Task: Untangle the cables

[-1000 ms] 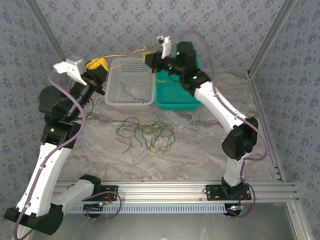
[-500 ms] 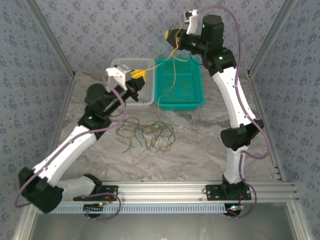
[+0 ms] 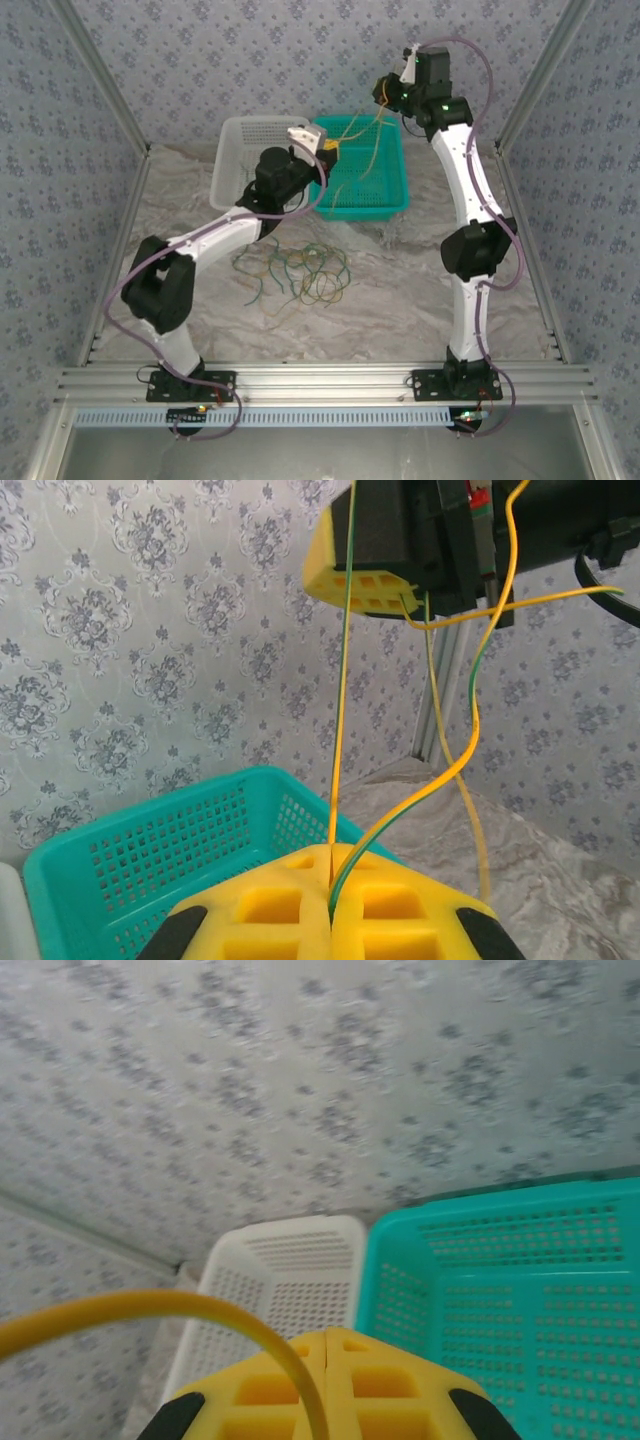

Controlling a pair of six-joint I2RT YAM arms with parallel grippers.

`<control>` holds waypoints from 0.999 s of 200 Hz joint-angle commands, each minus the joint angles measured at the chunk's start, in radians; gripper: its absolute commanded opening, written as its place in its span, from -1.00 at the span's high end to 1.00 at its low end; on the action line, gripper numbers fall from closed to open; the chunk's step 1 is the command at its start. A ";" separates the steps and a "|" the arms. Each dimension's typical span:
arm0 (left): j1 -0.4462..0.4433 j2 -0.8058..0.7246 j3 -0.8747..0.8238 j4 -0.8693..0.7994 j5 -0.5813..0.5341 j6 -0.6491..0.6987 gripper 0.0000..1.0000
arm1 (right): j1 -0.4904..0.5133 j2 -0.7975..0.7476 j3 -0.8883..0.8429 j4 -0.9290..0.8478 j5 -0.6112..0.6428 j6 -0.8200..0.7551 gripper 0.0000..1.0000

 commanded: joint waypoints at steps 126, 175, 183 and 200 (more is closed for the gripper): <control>0.001 0.316 0.216 -0.337 -0.124 -0.048 0.89 | 0.101 0.393 0.205 -0.050 0.504 -0.314 0.07; 0.007 0.349 0.316 -0.497 -0.204 -0.121 1.00 | 0.113 0.326 0.168 -0.245 0.547 -0.409 -0.60; 0.008 0.354 0.330 -0.510 -0.209 -0.128 1.00 | 0.113 0.312 0.151 -0.277 0.536 -0.407 -0.64; 0.007 0.374 0.363 -0.538 -0.207 -0.111 1.00 | 0.113 0.279 0.133 -0.353 0.528 -0.376 -0.65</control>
